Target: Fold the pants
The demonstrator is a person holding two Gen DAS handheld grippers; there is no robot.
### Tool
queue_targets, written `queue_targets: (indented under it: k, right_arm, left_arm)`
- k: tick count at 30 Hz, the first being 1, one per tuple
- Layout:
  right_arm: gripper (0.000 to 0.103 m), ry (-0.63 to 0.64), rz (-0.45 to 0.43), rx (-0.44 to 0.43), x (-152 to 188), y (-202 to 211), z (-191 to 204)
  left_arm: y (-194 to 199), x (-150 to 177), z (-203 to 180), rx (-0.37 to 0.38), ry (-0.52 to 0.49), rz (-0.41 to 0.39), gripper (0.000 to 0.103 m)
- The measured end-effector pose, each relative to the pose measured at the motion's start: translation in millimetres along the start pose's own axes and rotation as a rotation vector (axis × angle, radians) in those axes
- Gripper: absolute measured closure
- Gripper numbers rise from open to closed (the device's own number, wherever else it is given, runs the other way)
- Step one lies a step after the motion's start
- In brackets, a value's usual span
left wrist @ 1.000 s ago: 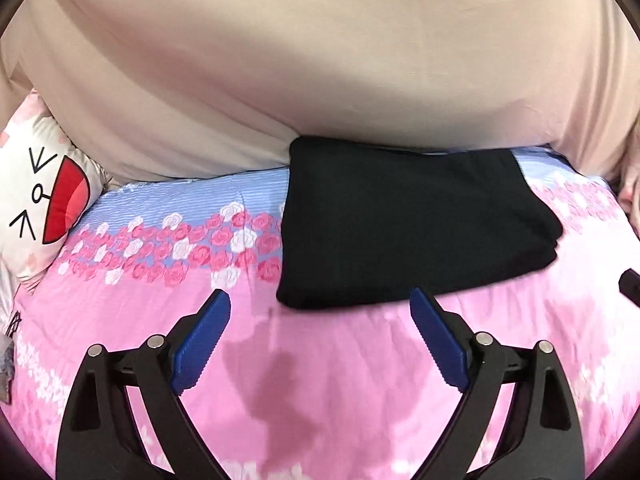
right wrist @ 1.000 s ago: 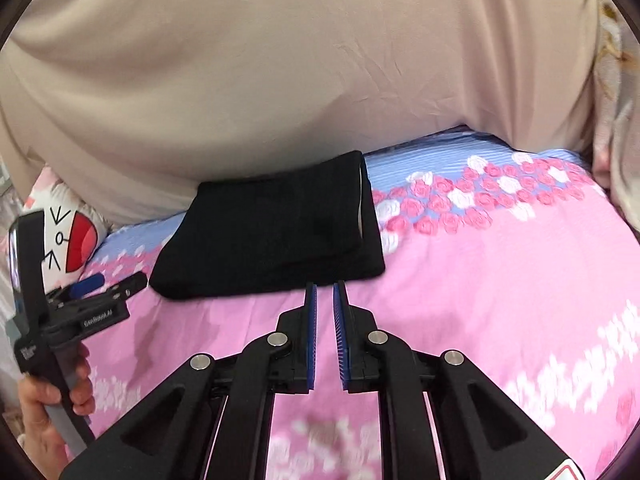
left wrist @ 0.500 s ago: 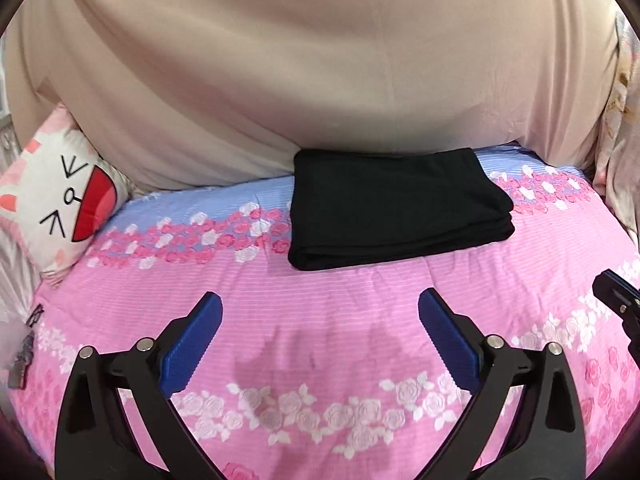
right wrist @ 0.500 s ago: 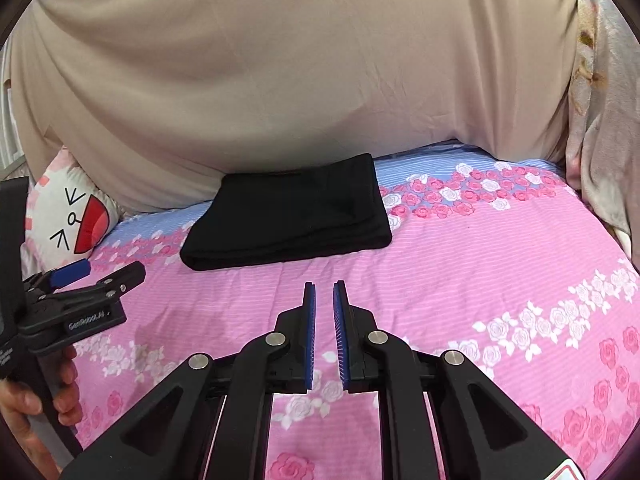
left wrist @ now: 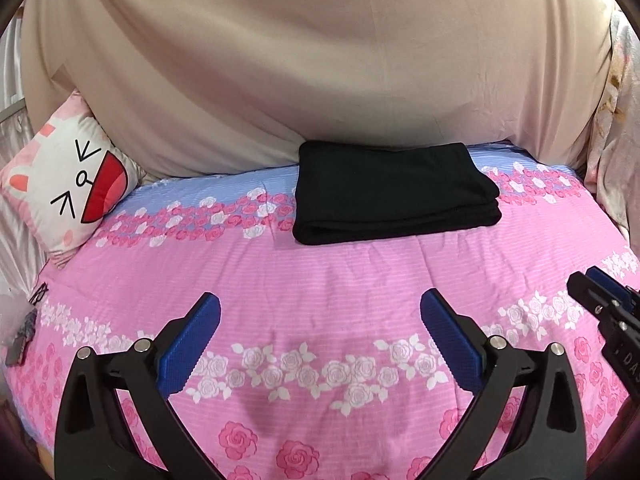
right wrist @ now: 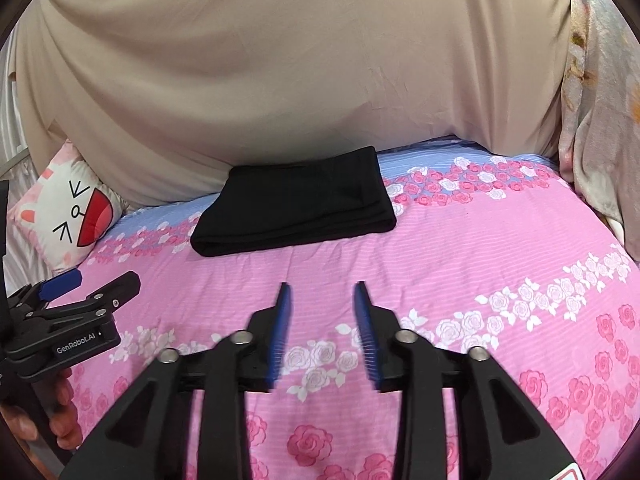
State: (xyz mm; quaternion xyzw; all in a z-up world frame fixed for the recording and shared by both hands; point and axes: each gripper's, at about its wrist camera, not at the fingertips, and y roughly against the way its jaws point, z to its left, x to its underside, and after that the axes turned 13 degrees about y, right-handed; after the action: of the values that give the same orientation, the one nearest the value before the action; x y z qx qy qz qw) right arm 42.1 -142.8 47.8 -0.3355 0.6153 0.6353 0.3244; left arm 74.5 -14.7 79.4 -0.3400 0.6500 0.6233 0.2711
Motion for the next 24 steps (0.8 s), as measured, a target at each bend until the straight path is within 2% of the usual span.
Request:
queue_targets:
  k: [24]
  right_arm:
    - [0.06,0.024,0.035,-0.005,13,-5,12]
  left_arm:
    - [-2,13,4,-0.007,0.009,0.031,0.005]
